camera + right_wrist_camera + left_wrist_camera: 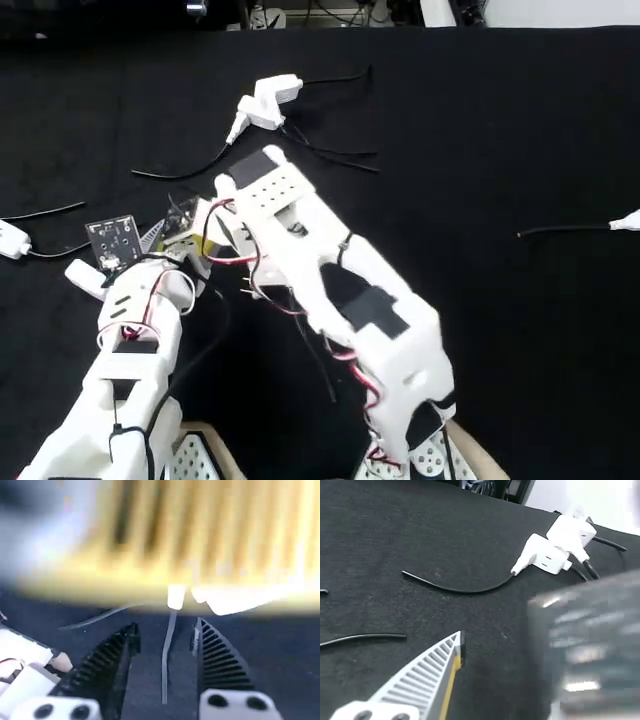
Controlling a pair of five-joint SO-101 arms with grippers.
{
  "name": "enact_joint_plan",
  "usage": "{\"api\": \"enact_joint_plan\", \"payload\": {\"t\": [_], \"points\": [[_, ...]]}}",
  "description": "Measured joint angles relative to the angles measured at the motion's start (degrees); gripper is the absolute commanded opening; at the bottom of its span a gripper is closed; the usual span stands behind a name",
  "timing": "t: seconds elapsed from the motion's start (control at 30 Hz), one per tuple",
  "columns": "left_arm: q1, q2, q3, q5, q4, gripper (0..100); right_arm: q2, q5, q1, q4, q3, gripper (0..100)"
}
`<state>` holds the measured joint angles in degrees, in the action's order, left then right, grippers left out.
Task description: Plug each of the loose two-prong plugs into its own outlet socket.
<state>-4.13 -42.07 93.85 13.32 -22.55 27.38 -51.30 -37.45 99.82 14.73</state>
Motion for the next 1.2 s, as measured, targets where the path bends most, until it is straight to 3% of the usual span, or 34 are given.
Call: {"api": "enact_joint_plan", "payload": {"t": [0.27,0.5,0.67,0.87,1.2], "points": [[-1.49,-0.09,0.09,-0.09,0.0,33,-5.45,-0.18,-2.81,-3.6,-10.11,15.1],[-6.51,-9.76,1.58,-0.09,0.35,33,-6.33,0.18,-3.6,-10.37,-10.37,12.6],[-11.43,-18.55,1.85,-0.18,8.97,33,-7.03,1.14,-3.69,-13.89,-13.1,12.6],[-12.48,-25.85,2.29,-0.18,17.58,33,-7.74,3.52,-4.13,-17.58,-16.35,12.8],[-14.07,-27.87,2.37,-0.18,19.43,33,-4.31,8.26,-4.22,-22.24,-18.02,12.8]]}}
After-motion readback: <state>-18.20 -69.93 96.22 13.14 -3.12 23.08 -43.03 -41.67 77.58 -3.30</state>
